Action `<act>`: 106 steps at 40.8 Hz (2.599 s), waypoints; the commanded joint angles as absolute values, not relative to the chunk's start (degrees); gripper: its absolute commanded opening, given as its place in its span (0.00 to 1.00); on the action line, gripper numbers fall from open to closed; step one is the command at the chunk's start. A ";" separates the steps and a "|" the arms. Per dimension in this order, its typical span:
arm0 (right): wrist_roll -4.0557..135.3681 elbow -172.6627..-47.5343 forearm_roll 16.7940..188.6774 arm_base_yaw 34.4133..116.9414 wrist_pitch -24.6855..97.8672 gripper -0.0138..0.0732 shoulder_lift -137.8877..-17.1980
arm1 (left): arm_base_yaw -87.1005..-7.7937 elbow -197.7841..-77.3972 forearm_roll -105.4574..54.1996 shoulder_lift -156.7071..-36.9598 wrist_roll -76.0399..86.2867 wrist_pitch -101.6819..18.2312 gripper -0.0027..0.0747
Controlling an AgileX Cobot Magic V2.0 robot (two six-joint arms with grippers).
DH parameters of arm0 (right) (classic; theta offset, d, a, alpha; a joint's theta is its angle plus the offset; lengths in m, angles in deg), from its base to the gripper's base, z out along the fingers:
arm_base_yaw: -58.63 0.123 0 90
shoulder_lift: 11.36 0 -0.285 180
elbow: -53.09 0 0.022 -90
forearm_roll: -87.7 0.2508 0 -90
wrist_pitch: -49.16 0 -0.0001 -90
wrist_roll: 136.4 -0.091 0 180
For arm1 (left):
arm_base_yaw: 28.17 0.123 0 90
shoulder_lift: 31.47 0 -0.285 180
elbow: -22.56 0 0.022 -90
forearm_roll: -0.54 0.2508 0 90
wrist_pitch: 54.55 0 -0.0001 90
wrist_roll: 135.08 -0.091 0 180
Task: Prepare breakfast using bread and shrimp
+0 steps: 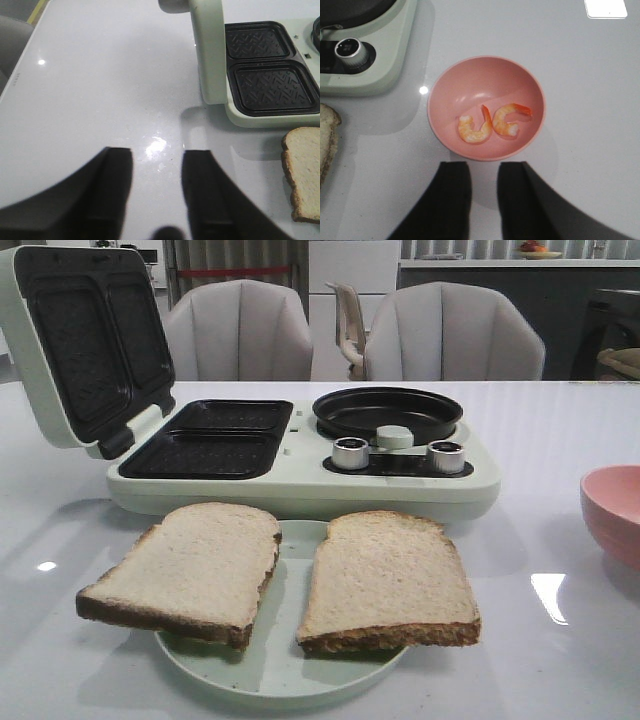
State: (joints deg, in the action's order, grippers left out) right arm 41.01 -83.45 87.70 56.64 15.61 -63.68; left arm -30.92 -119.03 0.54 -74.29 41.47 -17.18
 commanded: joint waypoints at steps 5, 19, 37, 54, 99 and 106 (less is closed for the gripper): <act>41.47 -85.25 87.37 56.24 19.53 0.72 -65.13 | -31.23 -120.80 0.54 -74.74 41.41 -20.99 0.89; 41.47 -85.25 87.37 56.24 19.53 0.72 -65.11 | -42.20 -116.93 0.54 -74.74 30.41 -22.98 0.88; 41.47 -85.25 87.37 56.24 19.53 0.72 -65.11 | -72.35 -109.42 22.67 -84.91 29.42 -26.28 0.88; 41.47 -85.25 87.37 56.24 19.53 0.72 -65.11 | -88.86 -109.66 67.55 -111.15 71.91 -20.41 0.77; 41.47 -85.25 87.37 56.24 19.53 0.72 -65.11 | -87.38 -114.66 85.48 -130.21 87.91 -14.75 0.35; 41.47 -85.25 87.37 56.24 19.53 0.72 -65.11 | -87.38 -114.66 85.48 -130.21 87.91 -14.25 0.19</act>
State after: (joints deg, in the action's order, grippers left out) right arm 41.01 -83.45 87.70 56.64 15.61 -65.20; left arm -87.46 -113.30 83.88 -131.84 87.14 -17.48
